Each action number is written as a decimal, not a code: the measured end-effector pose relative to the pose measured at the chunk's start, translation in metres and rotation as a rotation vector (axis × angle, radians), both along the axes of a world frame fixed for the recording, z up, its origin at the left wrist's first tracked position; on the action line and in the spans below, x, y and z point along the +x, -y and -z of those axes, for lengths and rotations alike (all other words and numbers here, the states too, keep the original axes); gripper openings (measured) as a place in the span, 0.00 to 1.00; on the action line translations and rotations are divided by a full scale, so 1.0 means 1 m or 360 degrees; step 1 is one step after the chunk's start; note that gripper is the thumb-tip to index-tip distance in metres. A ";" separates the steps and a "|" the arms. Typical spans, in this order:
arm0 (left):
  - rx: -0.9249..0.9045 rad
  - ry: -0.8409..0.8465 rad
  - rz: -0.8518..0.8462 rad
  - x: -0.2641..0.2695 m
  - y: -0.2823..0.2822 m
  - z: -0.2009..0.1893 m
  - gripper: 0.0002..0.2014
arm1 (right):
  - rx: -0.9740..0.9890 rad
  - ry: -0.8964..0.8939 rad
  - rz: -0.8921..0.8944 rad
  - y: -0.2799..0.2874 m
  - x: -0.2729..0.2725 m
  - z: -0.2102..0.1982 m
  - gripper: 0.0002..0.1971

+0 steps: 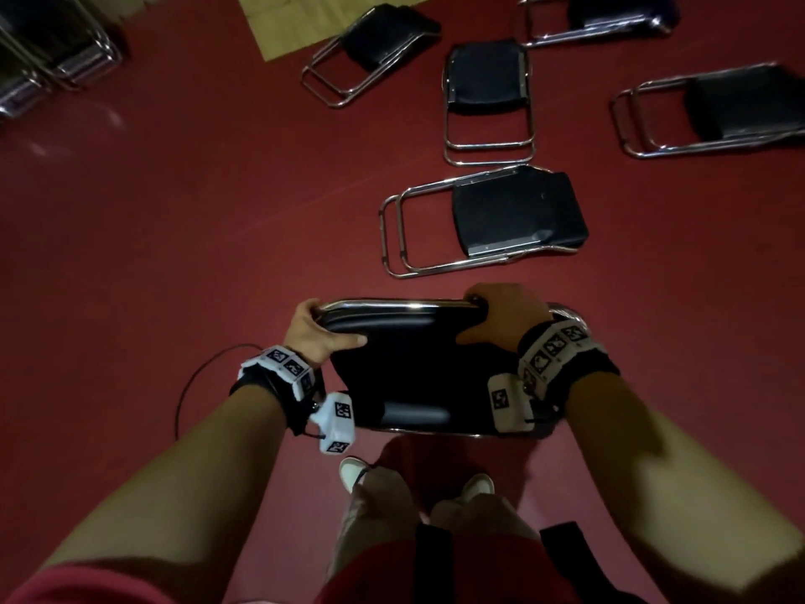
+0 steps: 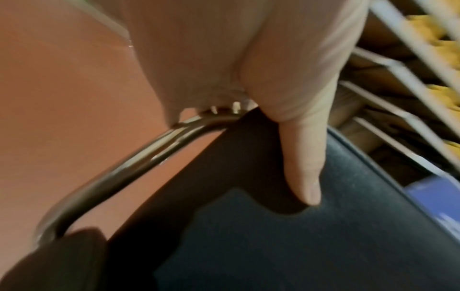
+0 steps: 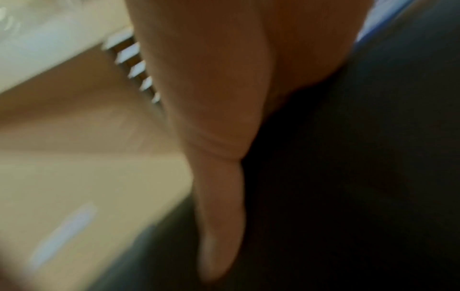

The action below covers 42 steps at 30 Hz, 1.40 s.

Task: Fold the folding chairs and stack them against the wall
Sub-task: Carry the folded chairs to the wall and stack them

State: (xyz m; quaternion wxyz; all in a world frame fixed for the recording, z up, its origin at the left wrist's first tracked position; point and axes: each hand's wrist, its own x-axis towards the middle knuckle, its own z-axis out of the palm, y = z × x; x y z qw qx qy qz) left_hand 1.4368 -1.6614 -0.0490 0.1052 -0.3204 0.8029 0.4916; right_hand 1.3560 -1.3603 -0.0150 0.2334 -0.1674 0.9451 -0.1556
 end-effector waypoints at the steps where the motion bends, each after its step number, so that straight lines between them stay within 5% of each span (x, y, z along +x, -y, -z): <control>1: 0.0021 0.0012 -0.0038 0.002 0.005 0.003 0.47 | -0.0045 0.0042 0.0082 -0.009 0.001 0.001 0.36; 11: 0.0163 -0.0054 -0.0211 0.025 0.022 0.022 0.37 | -0.0780 -0.0117 0.0962 -0.058 0.052 0.045 0.49; 20: 0.0211 -0.0160 -0.0296 0.026 0.037 0.052 0.50 | -0.0849 0.0074 0.1413 -0.055 0.059 0.058 0.57; 25: 0.0288 -0.0186 -0.0351 0.011 0.057 0.062 0.48 | -0.0836 -0.0003 0.1484 -0.032 0.041 0.059 0.56; 30: 0.0359 -0.0219 -0.0429 -0.009 0.114 0.069 0.48 | -0.0826 -0.0137 0.1491 0.032 0.016 0.053 0.57; 37: 0.0504 -0.0148 -0.0570 -0.014 0.236 0.077 0.47 | -0.0756 -0.0218 0.1305 0.171 -0.034 0.019 0.44; 40: 0.0538 -0.0130 -0.0659 -0.002 0.285 0.072 0.38 | -0.0753 -0.0208 0.1174 0.232 -0.055 0.009 0.43; 42: 0.0575 -0.0178 -0.0747 0.010 0.322 0.066 0.47 | -0.0777 -0.0205 0.1052 0.276 -0.068 0.001 0.44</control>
